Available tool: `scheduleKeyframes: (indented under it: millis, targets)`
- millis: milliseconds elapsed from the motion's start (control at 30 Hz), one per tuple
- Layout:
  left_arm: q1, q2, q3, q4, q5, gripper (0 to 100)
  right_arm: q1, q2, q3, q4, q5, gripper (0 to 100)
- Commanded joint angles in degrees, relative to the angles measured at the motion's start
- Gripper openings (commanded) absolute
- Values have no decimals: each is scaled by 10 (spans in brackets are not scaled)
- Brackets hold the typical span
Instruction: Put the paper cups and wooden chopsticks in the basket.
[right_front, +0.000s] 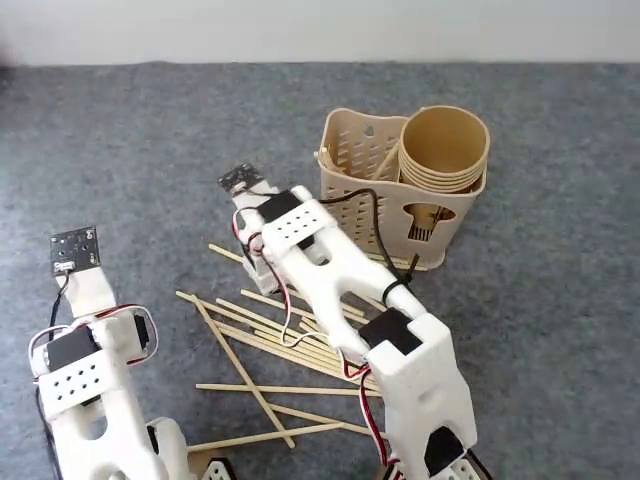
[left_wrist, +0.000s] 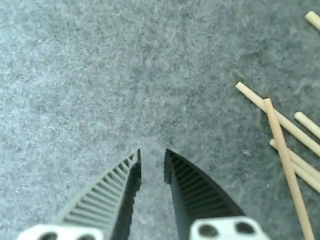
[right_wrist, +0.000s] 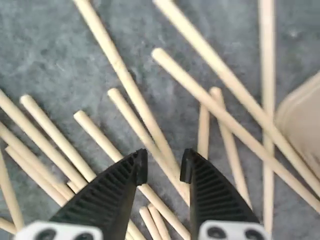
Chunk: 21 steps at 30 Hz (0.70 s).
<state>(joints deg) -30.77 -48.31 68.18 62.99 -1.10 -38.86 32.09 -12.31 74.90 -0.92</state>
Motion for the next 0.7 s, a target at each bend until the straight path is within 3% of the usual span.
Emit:
scheduleKeyframes:
  millis: [0, 267, 333, 400, 667]
  targets:
    - [4, -15, -1, -11, -4, 76, -1, 7, -30, -21, -6, 134]
    - [4, -14, -1, -11, -4, 76, 11, 48, -32, -28, -4, 125]
    - [4, -14, -1, -11, -4, 76, 11, 43, -32, -27, -4, 70]
    - [4, -14, -1, -11, -4, 76, 9, 22, -32, -28, -4, 2]
    - [4, -14, -1, -11, -4, 76, 7, -116, -31, 67, -4, 8]
